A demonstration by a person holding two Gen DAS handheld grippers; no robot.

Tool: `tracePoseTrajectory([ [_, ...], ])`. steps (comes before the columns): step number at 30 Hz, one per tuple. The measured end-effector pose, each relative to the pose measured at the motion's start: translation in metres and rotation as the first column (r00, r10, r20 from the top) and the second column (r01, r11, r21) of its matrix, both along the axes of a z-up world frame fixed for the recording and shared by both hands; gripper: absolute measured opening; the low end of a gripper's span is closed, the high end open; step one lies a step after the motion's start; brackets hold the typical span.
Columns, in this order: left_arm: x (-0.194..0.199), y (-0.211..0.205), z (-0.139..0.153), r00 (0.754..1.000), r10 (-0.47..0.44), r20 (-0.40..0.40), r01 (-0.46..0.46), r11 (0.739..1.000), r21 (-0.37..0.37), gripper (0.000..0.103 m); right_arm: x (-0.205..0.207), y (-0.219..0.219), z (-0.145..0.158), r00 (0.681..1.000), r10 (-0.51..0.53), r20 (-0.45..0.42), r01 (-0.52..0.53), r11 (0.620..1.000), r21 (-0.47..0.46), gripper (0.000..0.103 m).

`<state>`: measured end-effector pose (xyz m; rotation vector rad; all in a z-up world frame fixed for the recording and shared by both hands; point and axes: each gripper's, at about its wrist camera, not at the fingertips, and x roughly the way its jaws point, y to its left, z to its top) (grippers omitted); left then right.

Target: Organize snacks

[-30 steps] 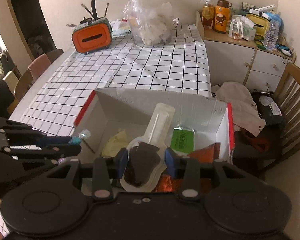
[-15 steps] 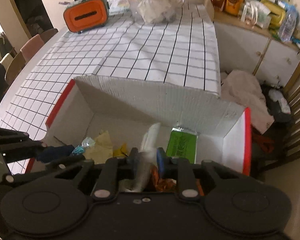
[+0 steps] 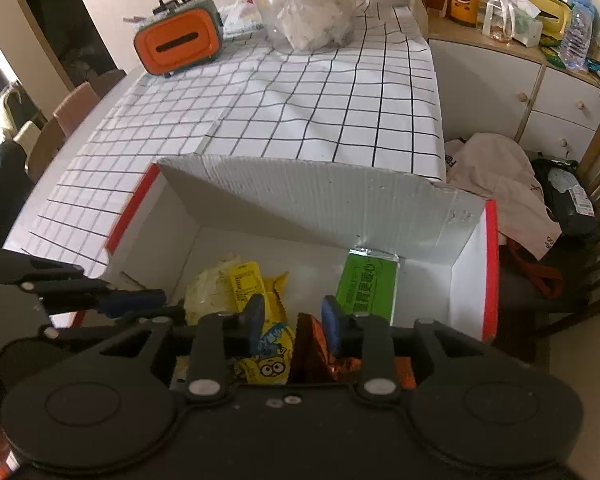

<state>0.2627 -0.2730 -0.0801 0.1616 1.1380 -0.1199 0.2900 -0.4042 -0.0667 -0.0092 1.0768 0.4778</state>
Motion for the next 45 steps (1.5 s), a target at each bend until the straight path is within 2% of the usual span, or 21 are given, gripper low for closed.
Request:
tracePoseTrajectory([
  [3,-0.006,0.001,0.005,1.0,-0.001,0.011,0.001,1.0,-0.016,0.016,-0.008,-0.005,0.006,1.0,-0.003,0.012,0.002,1.0,0.022,0.041],
  [5,-0.01,0.001,0.009,1.0,-0.001,0.023,0.002,1.0,-0.024,0.022,-0.015,-0.008,0.012,1.0,-0.007,0.027,0.006,0.999,0.035,0.049],
  [7,-0.015,0.002,0.014,0.999,-0.003,0.038,0.004,0.999,-0.033,0.028,-0.021,-0.011,0.018,0.999,-0.014,0.045,0.012,0.999,0.05,0.064],
  [9,-0.02,0.003,0.018,0.999,-0.003,0.053,0.005,0.999,-0.037,0.032,-0.027,-0.014,0.024,0.998,-0.019,0.06,0.016,0.998,0.064,0.067],
  [10,-0.022,0.004,0.021,0.998,-0.005,0.061,0.008,0.999,-0.041,0.038,-0.03,-0.015,0.026,0.998,-0.022,0.064,0.018,0.997,0.07,0.067],
  [13,-0.031,0.007,0.03,0.995,-0.001,0.097,0.007,0.998,-0.057,0.064,-0.038,-0.018,0.032,0.996,-0.033,0.078,0.026,0.996,0.087,0.071],
  [15,-0.038,0.009,0.037,0.992,-0.001,0.127,0.01,0.998,-0.064,0.071,-0.045,-0.021,0.038,0.995,-0.037,0.091,0.028,0.995,0.1,0.074],
  [22,-0.055,0.018,0.055,0.985,0.013,0.172,0.004,0.995,-0.1,0.081,-0.069,-0.024,0.055,0.988,-0.049,0.146,0.028,0.989,0.143,0.087],
  [27,-0.067,0.026,0.065,0.98,0.026,0.198,0.001,0.991,-0.134,0.082,-0.087,-0.027,0.065,0.979,-0.064,0.192,0.028,0.982,0.185,0.095],
  [31,-0.078,0.031,0.073,0.972,0.032,0.235,-0.002,0.992,-0.13,0.085,-0.102,-0.028,0.072,0.971,-0.072,0.229,0.026,0.979,0.201,0.102],
  [39,-0.103,0.045,0.08,0.962,0.07,0.264,-0.029,0.987,-0.156,0.086,-0.133,-0.026,0.072,0.949,-0.118,0.293,0.058,0.977,0.204,0.103],
  [45,-0.127,0.049,0.088,0.947,0.091,0.309,-0.044,0.987,-0.155,0.091,-0.15,-0.028,0.077,0.936,-0.157,0.316,0.085,0.969,0.231,0.103],
])
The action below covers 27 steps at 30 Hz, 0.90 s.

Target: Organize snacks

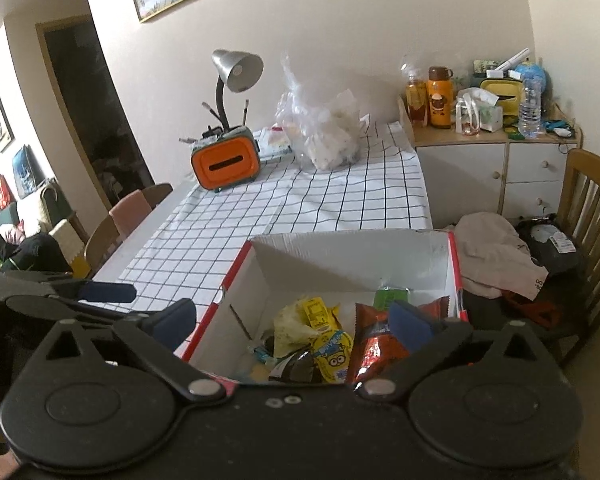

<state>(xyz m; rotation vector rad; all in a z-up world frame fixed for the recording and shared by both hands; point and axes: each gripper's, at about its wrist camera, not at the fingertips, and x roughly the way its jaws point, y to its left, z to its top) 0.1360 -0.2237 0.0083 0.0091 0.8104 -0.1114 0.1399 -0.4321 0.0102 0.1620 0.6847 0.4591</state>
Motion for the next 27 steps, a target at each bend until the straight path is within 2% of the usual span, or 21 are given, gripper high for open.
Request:
tracePoseTrajectory([
  [7,-0.015,-0.001,0.009,0.999,0.034,0.029,-0.034,0.999,0.015,0.093,-0.014,0.0,0.008,0.999,-0.024,0.044,0.025,1.0,-0.009,0.103],
  [16,-0.021,-0.001,0.018,0.996,0.08,0.043,-0.081,0.996,0.028,0.093,-0.025,0.001,0.005,0.999,-0.026,0.042,0.026,1.0,-0.006,0.103],
  [21,-0.022,-0.004,0.018,0.996,0.075,0.04,-0.077,0.996,0.045,0.093,-0.028,0.004,0.006,0.998,-0.015,0.057,0.017,0.999,-0.029,0.103],
  [27,-0.02,-0.007,0.016,0.997,0.073,0.014,-0.073,0.997,0.036,0.093,-0.029,0.003,0.003,0.999,-0.022,0.039,0.023,1.0,-0.013,0.103],
])
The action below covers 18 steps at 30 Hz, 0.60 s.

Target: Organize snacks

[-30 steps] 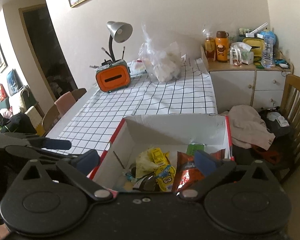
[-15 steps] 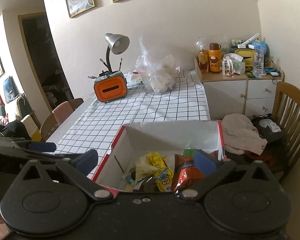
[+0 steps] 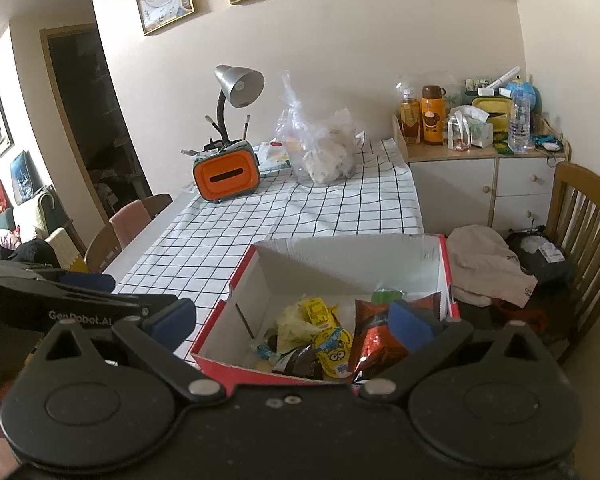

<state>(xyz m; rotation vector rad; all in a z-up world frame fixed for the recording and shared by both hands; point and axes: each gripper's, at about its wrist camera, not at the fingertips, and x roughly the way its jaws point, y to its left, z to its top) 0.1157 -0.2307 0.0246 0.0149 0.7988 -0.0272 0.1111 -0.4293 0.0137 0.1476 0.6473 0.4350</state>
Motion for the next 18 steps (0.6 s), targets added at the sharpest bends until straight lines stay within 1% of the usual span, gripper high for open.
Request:
tracePoseTrajectory([
  [2,0.0005,-0.0005,-0.0007,1.0,0.001,-0.007,-0.001,1.0,-0.002,0.093,0.0003,-0.0004,-0.0007,1.0,0.002,-0.003,-0.002,1.0,0.0,0.103],
  [7,0.0018,-0.0029,-0.003,1.0,0.002,-0.025,-0.002,1.0,-0.009,0.093,-0.0016,0.0011,-0.0033,1.0,0.003,0.007,-0.003,0.999,-0.036,0.103],
  [18,0.005,-0.0068,-0.0042,0.999,-0.012,-0.044,0.01,0.999,-0.03,0.093,-0.0019,-0.0019,-0.0033,1.0,0.008,0.007,-0.008,1.0,-0.026,0.103],
])
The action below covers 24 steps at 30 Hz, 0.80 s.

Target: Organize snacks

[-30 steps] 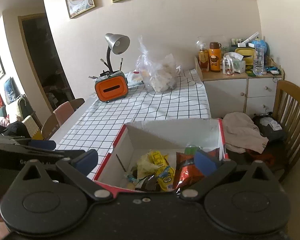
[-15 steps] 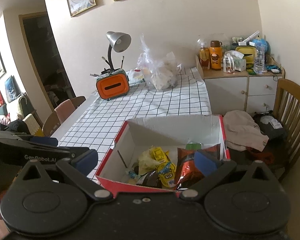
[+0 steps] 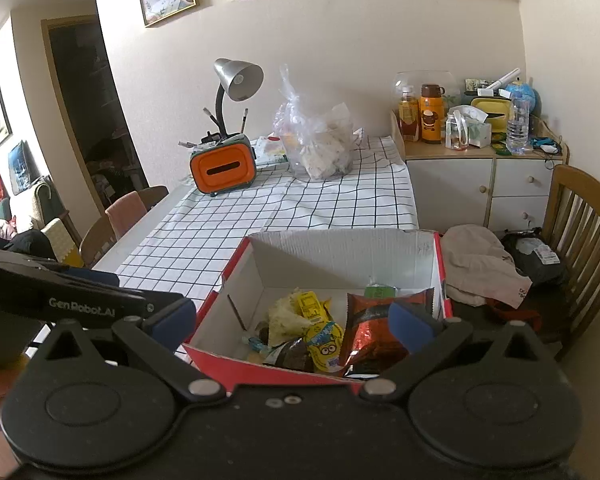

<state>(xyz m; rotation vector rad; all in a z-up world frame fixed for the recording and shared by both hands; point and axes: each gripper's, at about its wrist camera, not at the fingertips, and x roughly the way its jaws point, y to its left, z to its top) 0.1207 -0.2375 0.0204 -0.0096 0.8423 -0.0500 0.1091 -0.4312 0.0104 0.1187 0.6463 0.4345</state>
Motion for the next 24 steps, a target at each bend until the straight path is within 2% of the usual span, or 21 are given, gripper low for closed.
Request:
tracePoseTrajectory([
  [24,0.0057,-0.0078,-0.0068,1.0,-0.022,-0.004,0.022,1.0,0.019,0.093,0.0012,-0.0057,-0.0092,0.999,-0.023,-0.039,0.024,1.0,0.01,0.103],
])
